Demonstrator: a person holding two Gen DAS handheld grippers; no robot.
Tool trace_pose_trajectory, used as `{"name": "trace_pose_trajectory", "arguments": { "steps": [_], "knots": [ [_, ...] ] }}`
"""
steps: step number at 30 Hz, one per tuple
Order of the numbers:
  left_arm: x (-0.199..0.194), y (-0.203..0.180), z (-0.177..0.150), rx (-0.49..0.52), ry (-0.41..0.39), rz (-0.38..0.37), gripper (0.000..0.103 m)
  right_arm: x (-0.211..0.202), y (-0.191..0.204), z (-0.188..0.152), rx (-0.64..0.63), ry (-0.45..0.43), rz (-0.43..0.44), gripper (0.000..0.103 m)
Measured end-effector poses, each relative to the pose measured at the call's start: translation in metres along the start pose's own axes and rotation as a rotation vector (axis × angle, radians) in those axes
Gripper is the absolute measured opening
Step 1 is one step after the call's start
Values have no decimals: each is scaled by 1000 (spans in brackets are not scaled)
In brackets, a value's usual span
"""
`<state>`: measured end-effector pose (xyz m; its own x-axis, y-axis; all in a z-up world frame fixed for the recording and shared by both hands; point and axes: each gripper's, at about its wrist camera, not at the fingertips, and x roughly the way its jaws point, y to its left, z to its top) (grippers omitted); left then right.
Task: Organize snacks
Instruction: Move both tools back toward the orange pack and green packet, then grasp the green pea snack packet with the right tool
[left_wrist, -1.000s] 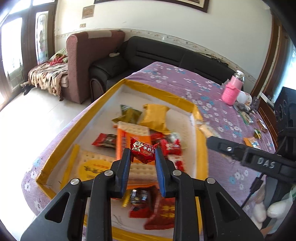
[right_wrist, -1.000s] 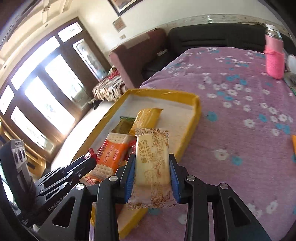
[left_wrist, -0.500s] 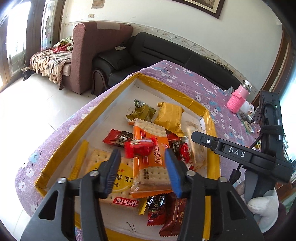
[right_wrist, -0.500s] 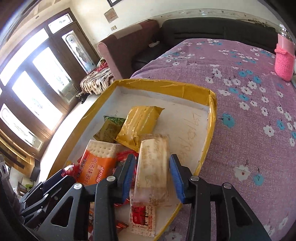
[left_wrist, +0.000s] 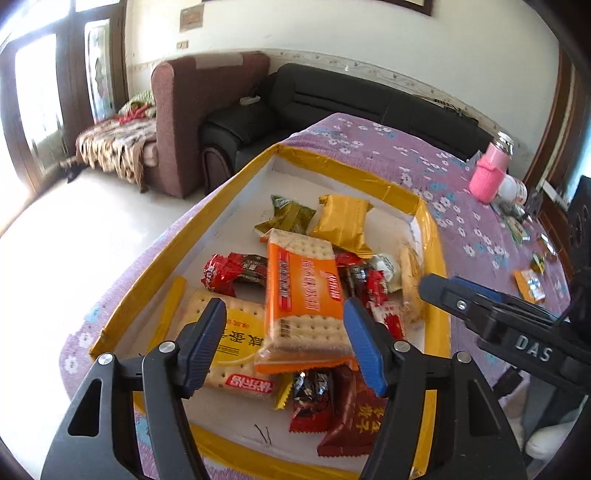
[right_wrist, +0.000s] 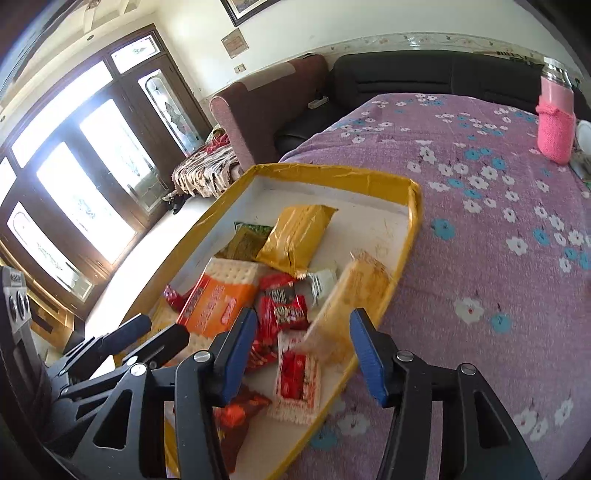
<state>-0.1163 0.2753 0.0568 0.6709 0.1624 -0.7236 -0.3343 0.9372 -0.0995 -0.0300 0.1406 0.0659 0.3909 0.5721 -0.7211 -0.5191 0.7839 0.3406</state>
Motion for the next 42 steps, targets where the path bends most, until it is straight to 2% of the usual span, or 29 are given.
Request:
{"name": "trace_pose_trajectory", "arguments": {
  "steps": [2, 5, 10, 13, 17, 20, 23, 26, 30, 33, 34, 35, 37, 40, 41, 42],
  "knots": [
    [-7, -6, 0, 24, -16, -8, 66, -12, -12, -7, 16, -16, -3, 56],
    [-17, -22, 0, 51, -22, -66, 68, -39, -43, -19, 69, -50, -37, 60],
    [-27, -51, -7, 78, 6, -263, 72, -84, -111, -40, 194, -98, -110, 60],
    [-25, -74, -12, 104, 43, -363, 71, -122, -174, -49, 308, -159, -219, 60],
    [-24, -96, -17, 133, 65, -412, 71, -156, -258, -50, 487, -233, -350, 63],
    [-21, -107, -19, 146, 89, -433, 71, -156, -302, -35, 540, -239, -386, 63],
    [-22, -112, -20, 146, 102, -438, 71, -139, -322, -14, 529, -219, -407, 63],
    [-23, -112, -22, 145, 100, -433, 71, -111, -330, 5, 481, -151, -428, 62],
    [-22, -116, -22, 150, 95, -434, 71, -75, -298, 12, 322, -49, -382, 58],
    [-19, -125, -23, 169, 100, -449, 71, -57, -248, 5, 138, 37, -225, 57],
    [-19, -127, -24, 179, 102, -455, 71, -54, -232, 1, 85, 79, -134, 54],
    [-20, -130, -25, 191, 99, -458, 71, -57, -225, -1, 60, 89, -81, 49],
    [-21, -134, -26, 209, 91, -468, 71, -75, -227, -1, 60, 44, -81, 50],
    [-18, -137, -26, 203, 102, -486, 71, -120, -284, 6, 276, -124, -247, 58],
    [-15, -139, -26, 200, 112, -495, 71, -133, -307, 6, 363, -182, -311, 65],
    [-14, -140, -27, 200, 120, -500, 71, -145, -334, 5, 460, -230, -349, 67]
  ]
}}
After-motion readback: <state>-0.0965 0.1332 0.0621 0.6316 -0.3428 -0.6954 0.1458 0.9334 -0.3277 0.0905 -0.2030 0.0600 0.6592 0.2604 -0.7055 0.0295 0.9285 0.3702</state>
